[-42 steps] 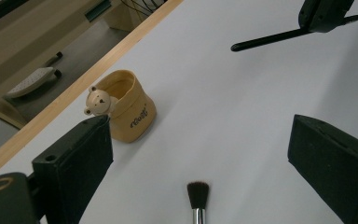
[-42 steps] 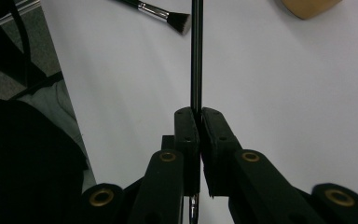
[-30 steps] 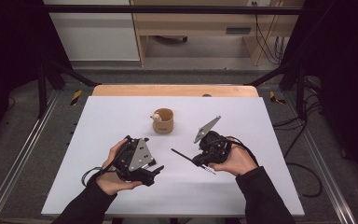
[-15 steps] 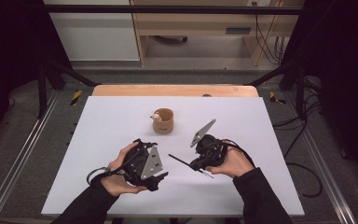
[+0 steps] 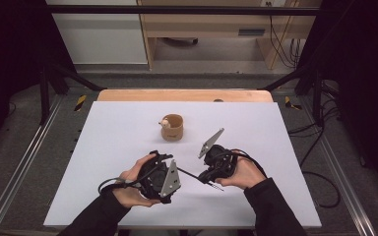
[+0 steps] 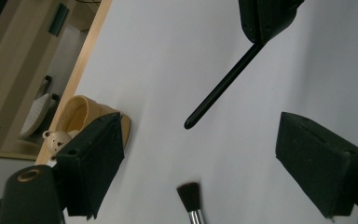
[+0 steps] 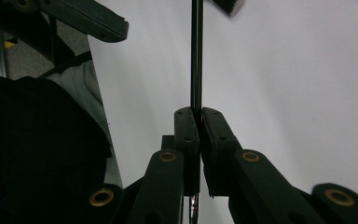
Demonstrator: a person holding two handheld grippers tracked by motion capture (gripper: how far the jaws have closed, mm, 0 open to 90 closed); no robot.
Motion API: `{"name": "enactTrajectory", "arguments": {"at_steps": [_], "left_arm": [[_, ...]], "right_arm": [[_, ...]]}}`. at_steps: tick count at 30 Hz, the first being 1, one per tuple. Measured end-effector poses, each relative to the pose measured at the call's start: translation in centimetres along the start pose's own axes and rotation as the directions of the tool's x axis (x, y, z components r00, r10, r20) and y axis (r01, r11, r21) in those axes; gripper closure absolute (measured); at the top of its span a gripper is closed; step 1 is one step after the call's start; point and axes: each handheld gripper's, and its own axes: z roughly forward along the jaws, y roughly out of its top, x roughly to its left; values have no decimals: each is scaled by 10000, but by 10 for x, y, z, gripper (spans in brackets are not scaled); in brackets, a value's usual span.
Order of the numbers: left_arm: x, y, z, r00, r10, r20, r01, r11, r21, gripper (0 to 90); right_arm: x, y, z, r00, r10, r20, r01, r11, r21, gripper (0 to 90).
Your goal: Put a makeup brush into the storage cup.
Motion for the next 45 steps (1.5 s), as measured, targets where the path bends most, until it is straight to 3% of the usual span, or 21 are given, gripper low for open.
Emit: {"name": "enactTrajectory", "arguments": {"at_steps": [7, 19, 25, 37, 44, 45], "left_arm": [[-5, 3, 4, 9976, 681, 123, -685, 9970, 348, 194], [-15, 8, 13, 9897, 1398, 312, -1414, 9883, 566, 270], [-23, 10, 18, 9762, 2151, 261, -2165, 9732, 769, 337], [-30, 15, 22, 9548, 2968, 181, -2972, 9513, 816, 518], [-34, 15, 25, 9396, 3401, 380, -3421, 9362, 808, 617], [-35, 15, 26, 9398, 3390, 420, -3414, 9363, 822, 629]], "right_arm": [[2, 1, 4, 9997, 43, -236, -38, 9998, 210, 859], [3, 2, 10, 9988, -83, -473, 101, 9992, 396, 859], [3, 3, 13, 9976, -278, -629, 312, 9980, 544, 859], [5, 3, 14, 9958, -336, -846, 387, 9975, 594, 859], [6, 5, 15, 9949, -338, -954, 400, 9971, 645, 859], [6, 5, 15, 9945, -377, -974, 441, 9970, 639, 859]]}}
